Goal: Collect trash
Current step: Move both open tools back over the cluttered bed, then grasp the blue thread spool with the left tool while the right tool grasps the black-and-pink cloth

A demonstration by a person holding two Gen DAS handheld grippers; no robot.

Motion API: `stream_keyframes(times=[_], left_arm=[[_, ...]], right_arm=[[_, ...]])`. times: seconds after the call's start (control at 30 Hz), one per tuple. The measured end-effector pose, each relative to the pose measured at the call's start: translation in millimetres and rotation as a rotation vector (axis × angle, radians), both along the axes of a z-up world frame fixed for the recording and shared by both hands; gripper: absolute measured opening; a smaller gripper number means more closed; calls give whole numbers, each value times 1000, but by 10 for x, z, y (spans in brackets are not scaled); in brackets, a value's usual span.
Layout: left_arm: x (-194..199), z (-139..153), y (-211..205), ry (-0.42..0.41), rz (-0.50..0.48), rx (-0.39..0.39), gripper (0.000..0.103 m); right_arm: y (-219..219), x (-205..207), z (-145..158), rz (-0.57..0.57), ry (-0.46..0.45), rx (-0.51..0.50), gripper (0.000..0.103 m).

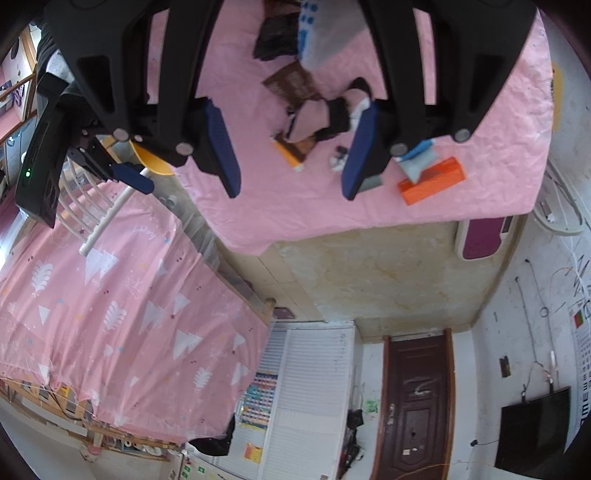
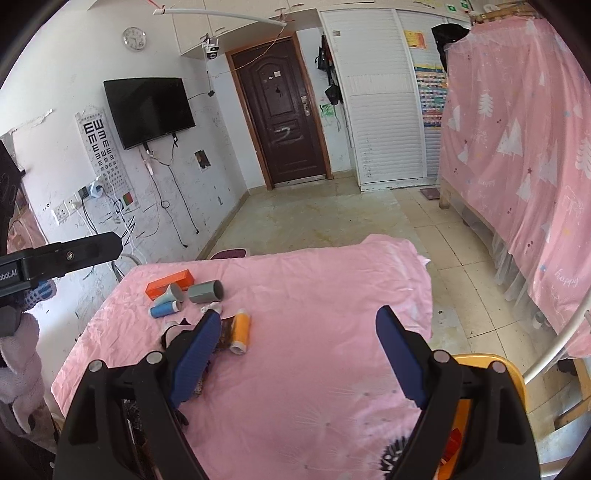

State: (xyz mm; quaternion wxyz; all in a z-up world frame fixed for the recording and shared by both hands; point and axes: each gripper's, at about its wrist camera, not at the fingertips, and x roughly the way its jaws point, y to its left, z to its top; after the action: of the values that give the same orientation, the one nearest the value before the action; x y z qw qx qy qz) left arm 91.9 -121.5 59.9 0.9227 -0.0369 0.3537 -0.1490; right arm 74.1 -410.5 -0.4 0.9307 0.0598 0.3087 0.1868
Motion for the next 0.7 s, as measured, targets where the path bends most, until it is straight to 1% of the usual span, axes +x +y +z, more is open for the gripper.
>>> stream_keyframes(times=[0.13, 0.27, 0.4, 0.6, 0.7], left_arm=[[43, -81, 283, 18, 35, -12, 55], [81, -160, 464, 35, 59, -12, 55], [153, -293, 663, 57, 92, 23, 55], [278, -489, 911, 101, 130, 51, 55], [367, -637, 995, 137, 143, 58, 55]], right_arm=[[201, 32, -11, 26, 7, -22, 76], [440, 64, -47, 59, 23, -37, 76], [643, 86, -98, 108, 36, -54, 76], [1013, 104, -198, 190, 52, -98, 76], [1142, 116, -237, 221, 56, -121, 76]])
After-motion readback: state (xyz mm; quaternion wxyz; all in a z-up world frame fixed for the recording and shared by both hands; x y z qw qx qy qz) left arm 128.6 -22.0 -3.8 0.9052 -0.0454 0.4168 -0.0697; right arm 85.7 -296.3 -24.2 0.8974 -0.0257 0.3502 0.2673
